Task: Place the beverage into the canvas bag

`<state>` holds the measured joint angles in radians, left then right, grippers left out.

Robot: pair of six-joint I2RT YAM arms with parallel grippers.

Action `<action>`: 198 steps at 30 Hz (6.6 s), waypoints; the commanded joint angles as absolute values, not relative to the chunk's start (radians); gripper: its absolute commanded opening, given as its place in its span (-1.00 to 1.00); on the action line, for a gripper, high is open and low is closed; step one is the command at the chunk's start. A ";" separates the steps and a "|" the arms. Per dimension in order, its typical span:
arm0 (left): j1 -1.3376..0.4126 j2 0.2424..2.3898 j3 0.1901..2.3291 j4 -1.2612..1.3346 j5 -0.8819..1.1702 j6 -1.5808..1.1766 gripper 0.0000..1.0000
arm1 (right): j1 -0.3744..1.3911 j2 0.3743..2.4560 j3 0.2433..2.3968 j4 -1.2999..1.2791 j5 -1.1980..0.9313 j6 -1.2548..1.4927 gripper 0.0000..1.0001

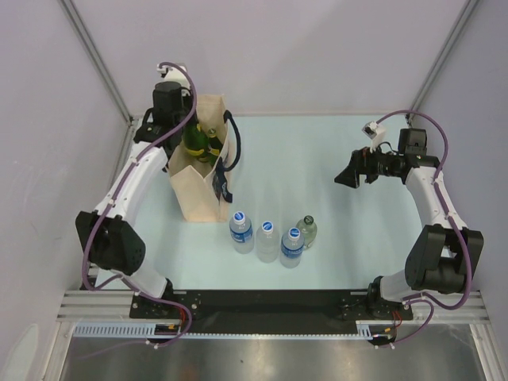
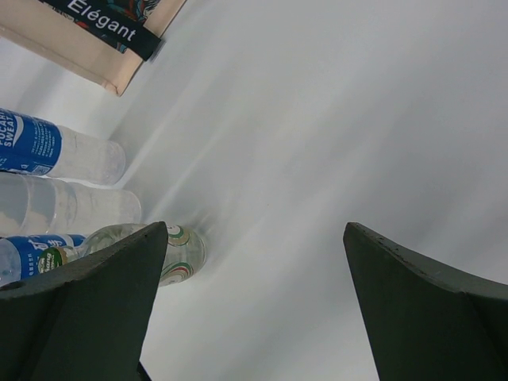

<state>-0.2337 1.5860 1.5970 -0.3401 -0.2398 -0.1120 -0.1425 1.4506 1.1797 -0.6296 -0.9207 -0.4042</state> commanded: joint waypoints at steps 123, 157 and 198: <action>-0.949 1.405 1.443 -1.163 -0.285 -0.735 0.17 | 0.103 1.190 1.178 -0.962 -0.973 -0.784 0.99; -0.954 1.459 1.636 -1.244 -0.302 -0.617 -1.00 | 0.095 1.210 1.203 -0.960 -0.969 -0.781 0.99; -0.388 1.568 2.482 -0.887 -0.238 -0.272 -1.00 | 0.091 1.278 1.216 -0.916 -0.974 -0.707 0.99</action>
